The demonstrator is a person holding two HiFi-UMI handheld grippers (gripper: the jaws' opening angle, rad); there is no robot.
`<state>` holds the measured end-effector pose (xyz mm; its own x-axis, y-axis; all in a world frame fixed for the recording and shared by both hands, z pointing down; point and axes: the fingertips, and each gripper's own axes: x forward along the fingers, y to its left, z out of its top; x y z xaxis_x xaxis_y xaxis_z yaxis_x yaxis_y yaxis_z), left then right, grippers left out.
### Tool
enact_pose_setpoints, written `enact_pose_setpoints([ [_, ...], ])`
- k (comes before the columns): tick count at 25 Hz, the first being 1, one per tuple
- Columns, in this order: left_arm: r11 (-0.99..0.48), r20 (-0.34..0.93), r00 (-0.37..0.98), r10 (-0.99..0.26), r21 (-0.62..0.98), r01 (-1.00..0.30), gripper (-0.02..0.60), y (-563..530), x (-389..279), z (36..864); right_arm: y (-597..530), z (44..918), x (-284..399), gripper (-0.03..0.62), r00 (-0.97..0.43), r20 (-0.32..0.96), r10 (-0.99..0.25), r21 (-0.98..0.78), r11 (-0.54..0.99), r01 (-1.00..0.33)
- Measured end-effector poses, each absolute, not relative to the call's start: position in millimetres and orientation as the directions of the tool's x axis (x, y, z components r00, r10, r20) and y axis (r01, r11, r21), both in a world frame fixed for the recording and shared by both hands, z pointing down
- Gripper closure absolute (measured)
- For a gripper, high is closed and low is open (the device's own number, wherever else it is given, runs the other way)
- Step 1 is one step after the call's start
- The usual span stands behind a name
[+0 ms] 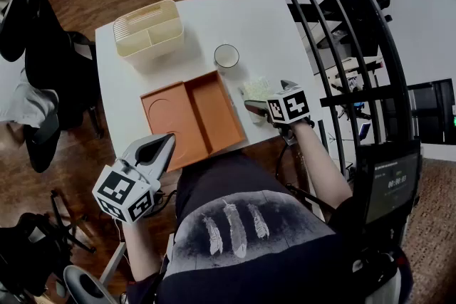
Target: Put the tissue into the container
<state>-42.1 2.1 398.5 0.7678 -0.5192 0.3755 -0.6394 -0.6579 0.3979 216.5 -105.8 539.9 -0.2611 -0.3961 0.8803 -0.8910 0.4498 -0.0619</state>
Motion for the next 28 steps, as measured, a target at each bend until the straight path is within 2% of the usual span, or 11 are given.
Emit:
enact_pose_setpoints([
  [7,-0.603,0.441,0.723,-0.532,0.402,-0.689,0.568,28,-56,399,-83,603,203,0.000,-0.195,0.956,-0.221,-0.064,0.489,-0.870],
  [9,-0.608,0.444,0.722,-0.531,0.393,-0.689,0.568,27,-55,398,-79,605,206,0.079,-0.199,0.959,-0.203,-0.077,0.488,-0.869],
  [14,-0.618,0.438,0.724,-0.533,0.383,-0.687,0.568,27,-52,391,-78,598,209,0.111,-0.200,0.957,-0.209,-0.078,0.482,-0.873],
  [17,-0.611,0.434,0.717,-0.546,0.378,-0.695,0.568,32,-51,382,-69,568,201,0.111,-0.316,0.923,-0.221,-0.193,0.443,-0.875],
  [19,-0.606,0.434,0.708,-0.556,0.371,-0.704,0.568,31,-51,387,-70,533,190,0.112,-0.411,0.870,-0.272,-0.273,0.428,-0.861],
  [22,-0.633,0.425,0.727,-0.539,0.365,-0.682,0.568,19,-49,403,-69,484,170,0.112,-0.484,0.799,-0.357,-0.291,0.476,-0.830],
  [25,-0.640,0.423,0.734,-0.532,0.367,-0.675,0.568,17,-52,405,-52,462,126,0.112,-0.595,0.732,-0.331,-0.371,0.539,-0.756],
  [28,-0.635,0.421,0.735,-0.532,0.376,-0.675,0.568,22,-55,403,-41,469,91,0.112,-0.639,0.717,-0.277,-0.429,0.547,-0.719],
])
